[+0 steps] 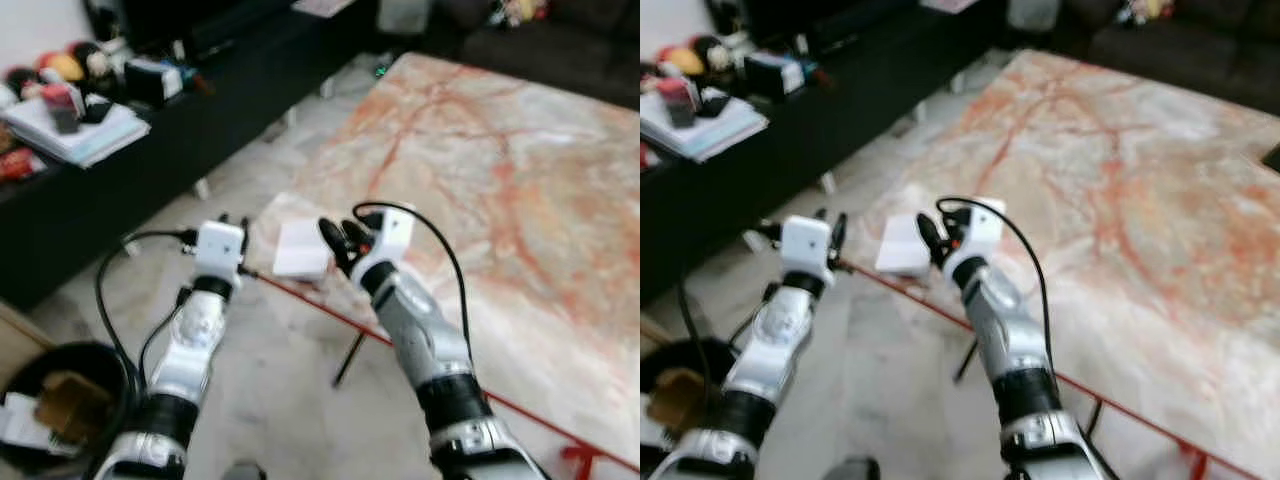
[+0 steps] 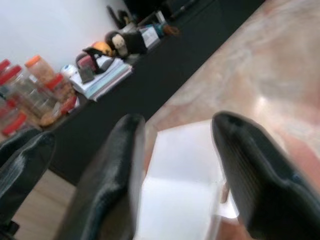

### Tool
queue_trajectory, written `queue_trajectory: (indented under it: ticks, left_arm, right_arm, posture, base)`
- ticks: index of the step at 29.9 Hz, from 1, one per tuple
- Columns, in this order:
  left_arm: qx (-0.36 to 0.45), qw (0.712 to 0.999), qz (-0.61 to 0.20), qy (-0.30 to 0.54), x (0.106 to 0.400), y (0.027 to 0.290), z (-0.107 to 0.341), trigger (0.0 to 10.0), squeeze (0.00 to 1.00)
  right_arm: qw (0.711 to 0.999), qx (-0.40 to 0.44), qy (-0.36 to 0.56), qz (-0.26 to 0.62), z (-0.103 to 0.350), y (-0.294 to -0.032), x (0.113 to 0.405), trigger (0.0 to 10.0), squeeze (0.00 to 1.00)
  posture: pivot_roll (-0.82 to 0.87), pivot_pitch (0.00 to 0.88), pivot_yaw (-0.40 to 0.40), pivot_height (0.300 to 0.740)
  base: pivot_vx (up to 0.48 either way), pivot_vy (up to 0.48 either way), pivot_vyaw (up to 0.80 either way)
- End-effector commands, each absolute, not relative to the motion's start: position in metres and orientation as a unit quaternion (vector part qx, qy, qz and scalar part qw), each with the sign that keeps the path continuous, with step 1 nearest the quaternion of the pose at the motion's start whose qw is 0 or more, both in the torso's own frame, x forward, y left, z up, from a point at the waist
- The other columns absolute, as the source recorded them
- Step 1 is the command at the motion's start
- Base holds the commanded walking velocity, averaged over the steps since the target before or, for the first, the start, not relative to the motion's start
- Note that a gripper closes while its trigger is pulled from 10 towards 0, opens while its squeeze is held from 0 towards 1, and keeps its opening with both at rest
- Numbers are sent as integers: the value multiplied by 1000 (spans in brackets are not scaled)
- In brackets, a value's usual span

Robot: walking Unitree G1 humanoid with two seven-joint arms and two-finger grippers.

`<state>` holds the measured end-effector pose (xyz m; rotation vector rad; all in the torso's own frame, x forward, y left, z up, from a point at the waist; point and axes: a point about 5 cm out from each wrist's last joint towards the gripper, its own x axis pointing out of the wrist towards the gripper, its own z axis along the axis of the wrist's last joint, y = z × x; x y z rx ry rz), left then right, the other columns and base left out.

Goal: Picking trash to rubbish bin

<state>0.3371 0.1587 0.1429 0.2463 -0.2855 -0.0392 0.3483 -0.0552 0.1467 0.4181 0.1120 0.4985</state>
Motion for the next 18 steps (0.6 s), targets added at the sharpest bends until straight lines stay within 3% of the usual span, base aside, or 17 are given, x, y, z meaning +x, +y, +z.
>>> queue_trajectory:
  ticks: [1, 12, 15, 18]
  left_arm:
    - [123, 981, -22, -150, 337, 157, 145, 10000, 0]
    - [122, 981, -21, -153, 337, 157, 147, 10000, 0]
    - [122, 980, -19, -153, 337, 158, 147, 10000, 0]
    - [122, 980, -18, -153, 337, 159, 148, 10000, 0]
  right_arm:
    - [945, 211, 52, 245, 149, -54, 348, 10000, 0]
    - [945, 207, 56, 248, 147, -52, 347, 10000, 0]
    - [946, 198, 54, 252, 148, -52, 347, 10000, 0]
    - [944, 206, 56, 251, 147, -52, 347, 10000, 0]
  posture:
    - [116, 165, -52, 740]
    - [115, 167, -51, 740]
    - [117, 167, -52, 740]
    - [117, 168, -53, 740]
  base:
    - [270, 0, 0]
    - [268, 0, 0]
    - [269, 0, 613]
    - [266, 0, 0]
